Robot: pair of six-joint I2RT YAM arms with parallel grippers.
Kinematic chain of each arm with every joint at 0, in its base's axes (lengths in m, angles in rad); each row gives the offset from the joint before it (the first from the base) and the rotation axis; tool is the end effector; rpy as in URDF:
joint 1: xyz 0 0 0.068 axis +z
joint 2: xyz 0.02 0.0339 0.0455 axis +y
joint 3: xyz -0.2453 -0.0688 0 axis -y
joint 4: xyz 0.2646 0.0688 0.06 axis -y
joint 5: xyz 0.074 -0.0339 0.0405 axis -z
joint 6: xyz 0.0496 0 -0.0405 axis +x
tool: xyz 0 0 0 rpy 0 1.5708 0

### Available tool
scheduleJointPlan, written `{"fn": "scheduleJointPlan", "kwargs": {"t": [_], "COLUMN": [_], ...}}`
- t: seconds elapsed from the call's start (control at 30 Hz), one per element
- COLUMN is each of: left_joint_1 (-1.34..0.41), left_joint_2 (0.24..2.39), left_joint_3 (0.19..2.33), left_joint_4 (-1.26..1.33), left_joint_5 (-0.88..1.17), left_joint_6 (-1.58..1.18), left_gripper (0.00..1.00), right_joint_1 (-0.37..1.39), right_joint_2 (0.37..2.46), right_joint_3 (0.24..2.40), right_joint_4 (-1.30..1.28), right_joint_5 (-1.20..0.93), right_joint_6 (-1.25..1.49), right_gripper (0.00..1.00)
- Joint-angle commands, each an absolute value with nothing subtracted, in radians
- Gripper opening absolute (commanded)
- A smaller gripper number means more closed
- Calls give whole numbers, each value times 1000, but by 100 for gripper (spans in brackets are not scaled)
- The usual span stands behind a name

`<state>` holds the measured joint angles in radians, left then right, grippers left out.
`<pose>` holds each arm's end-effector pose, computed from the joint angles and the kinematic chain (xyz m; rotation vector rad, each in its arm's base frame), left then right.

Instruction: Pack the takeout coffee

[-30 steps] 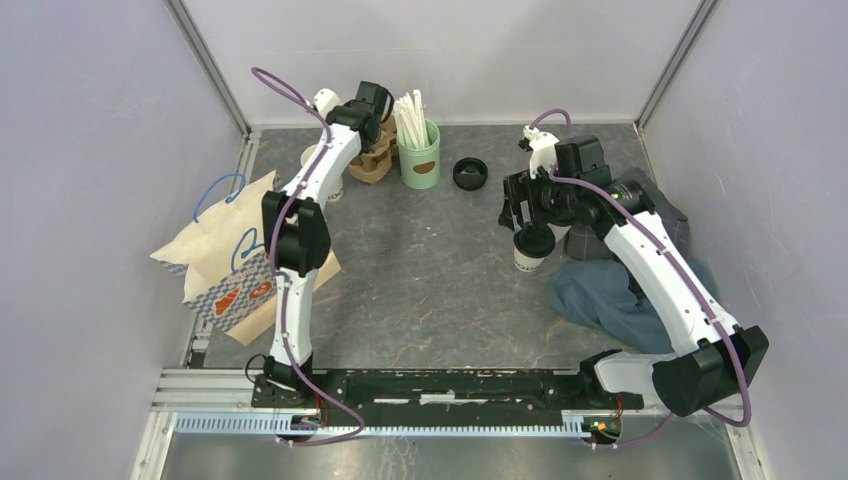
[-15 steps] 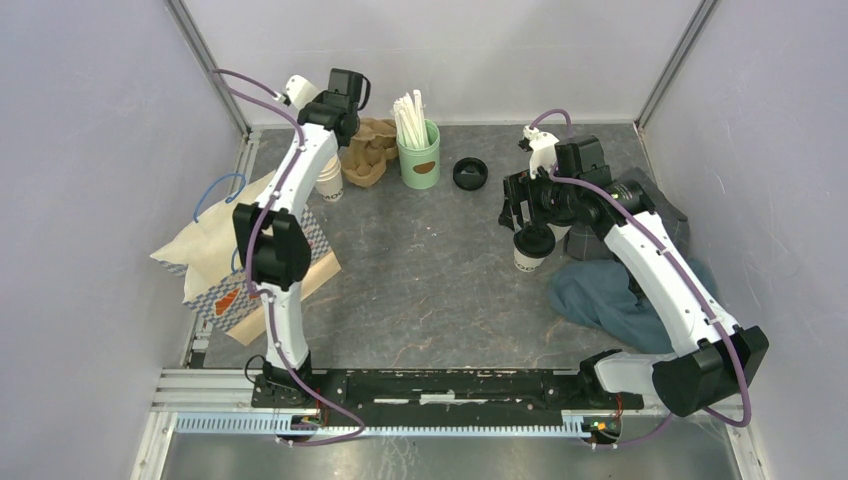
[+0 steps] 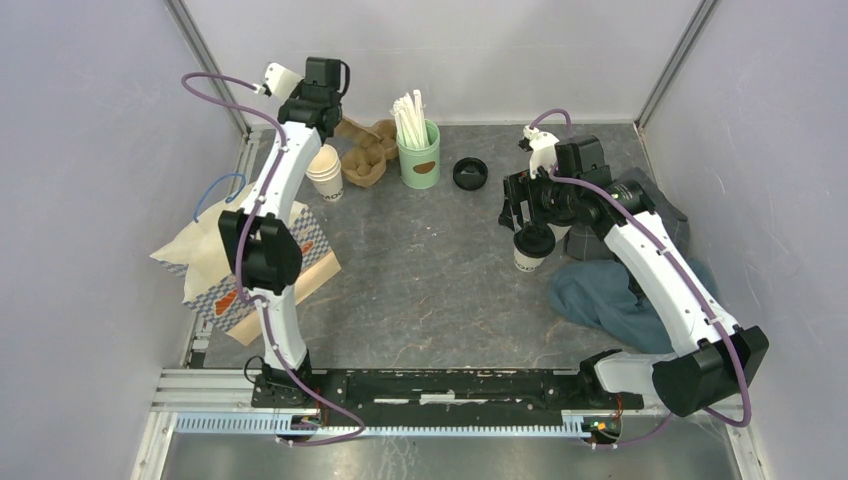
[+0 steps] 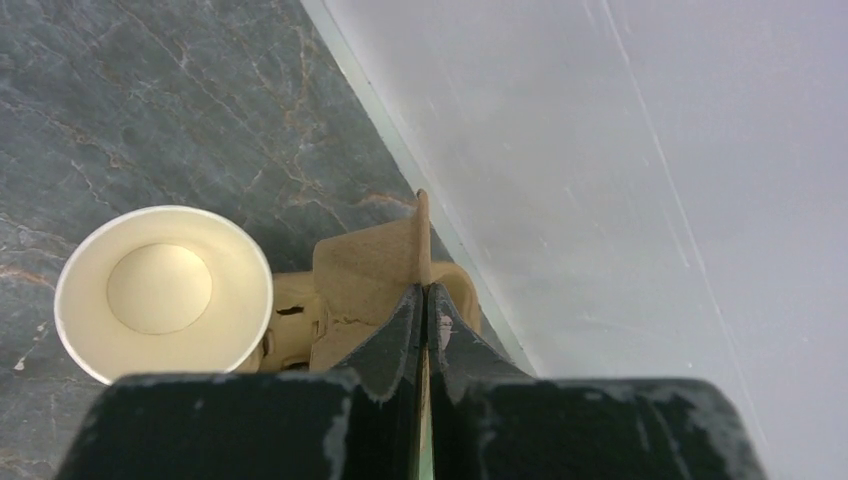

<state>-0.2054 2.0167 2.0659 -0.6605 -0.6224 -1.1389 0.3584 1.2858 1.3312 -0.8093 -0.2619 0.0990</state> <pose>0.4765 -0.0697 0.3422 -1.2174 1.6607 -0.1468 0.2771 0.1175 0.3365 -0.4368 2.3228 0.5311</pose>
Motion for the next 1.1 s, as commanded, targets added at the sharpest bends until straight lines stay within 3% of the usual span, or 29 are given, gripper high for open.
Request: {"fn": "scheduleJointPlan", "kwargs": {"t": [0.0,0.47,0.7,0.87,1.07], "left_joint_1": [-197,-187,-187,-188,-189], "left_joint_2": [1911,1762,1578,1456,1337], "left_joint_3": [2132,2147,2037,1906,1744], "left_joint_4": [-604,-699,-726,-723,-669], "left_joint_5": [-602,-418,-289,-137,49], "left_joint_6": [-1089,-1030,-971,-951,-911], "left_gripper": [2,2,2,2,2], "right_joint_1": [361,362,347,311,300], "right_joint_2": [1256,1276,1360,1416,1453], "right_joint_3": [1366,1383,1430,1353,1200], "right_joint_4": [-774,-747,-647,-333,193], "right_joint_5": [-266,-358,-559,-785,-875], "right_joint_6": [87,111,255,588,1048], "right_gripper": [82,84,88,88,90]}}
